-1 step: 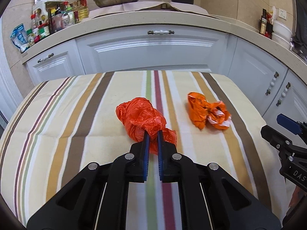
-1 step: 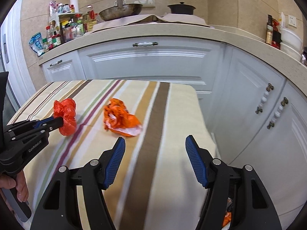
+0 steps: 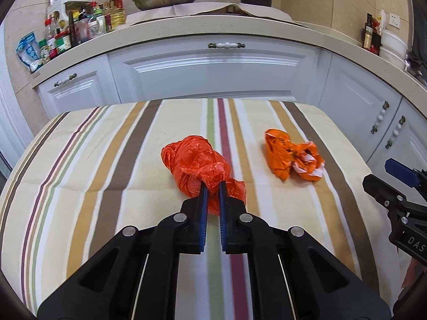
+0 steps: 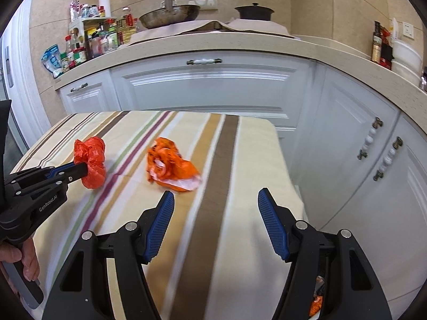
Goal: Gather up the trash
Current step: 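Grasp the red-orange bag with the left tool while the right tool grasps the printed orange bag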
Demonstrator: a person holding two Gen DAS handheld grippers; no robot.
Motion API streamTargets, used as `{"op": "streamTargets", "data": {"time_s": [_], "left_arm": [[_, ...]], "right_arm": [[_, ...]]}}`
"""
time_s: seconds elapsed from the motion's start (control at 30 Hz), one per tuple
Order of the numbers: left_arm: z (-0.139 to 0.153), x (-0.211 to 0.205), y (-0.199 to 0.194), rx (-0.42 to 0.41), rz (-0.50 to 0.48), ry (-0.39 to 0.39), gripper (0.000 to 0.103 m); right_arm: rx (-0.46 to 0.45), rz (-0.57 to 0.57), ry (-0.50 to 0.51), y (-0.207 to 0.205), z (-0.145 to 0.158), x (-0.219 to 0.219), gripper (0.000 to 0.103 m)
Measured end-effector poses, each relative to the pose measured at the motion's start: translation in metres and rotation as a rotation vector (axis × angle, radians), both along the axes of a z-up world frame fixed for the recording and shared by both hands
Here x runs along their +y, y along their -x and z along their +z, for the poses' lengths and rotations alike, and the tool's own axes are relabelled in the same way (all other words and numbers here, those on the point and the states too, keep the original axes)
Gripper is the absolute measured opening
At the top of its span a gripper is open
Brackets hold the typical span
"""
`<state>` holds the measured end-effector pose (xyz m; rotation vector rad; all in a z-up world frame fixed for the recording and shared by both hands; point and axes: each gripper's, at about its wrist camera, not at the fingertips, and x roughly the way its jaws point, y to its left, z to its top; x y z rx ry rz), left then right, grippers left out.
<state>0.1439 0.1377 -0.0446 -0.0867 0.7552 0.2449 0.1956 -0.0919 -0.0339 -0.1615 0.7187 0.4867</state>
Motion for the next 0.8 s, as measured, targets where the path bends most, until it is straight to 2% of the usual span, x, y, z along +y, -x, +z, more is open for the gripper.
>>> {"op": "streamTargets", "data": {"time_s": [0.3, 0.7, 0.73, 0.8], "left_arm": [[-0.001, 0.039, 0.007, 0.0, 0.067, -0.013, 0.008], [-0.006, 0.074, 0.016, 0.011, 0.129, -0.021, 0.008], [-0.007, 0.076, 0.017, 0.012, 0.133, -0.021, 0.008], [-0.008, 0.078, 0.017, 0.013, 0.138, -0.021, 0.008]], "right_arm": [[0.009, 0.049, 0.009, -0.011, -0.001, 0.035, 0.064], [0.028, 0.075, 0.067, -0.033, -0.018, 0.068, 0.064], [0.03, 0.076, 0.065, -0.033, -0.02, 0.069, 0.063], [0.039, 0.085, 0.067, -0.034, -0.022, 0.072, 0.051]]}}
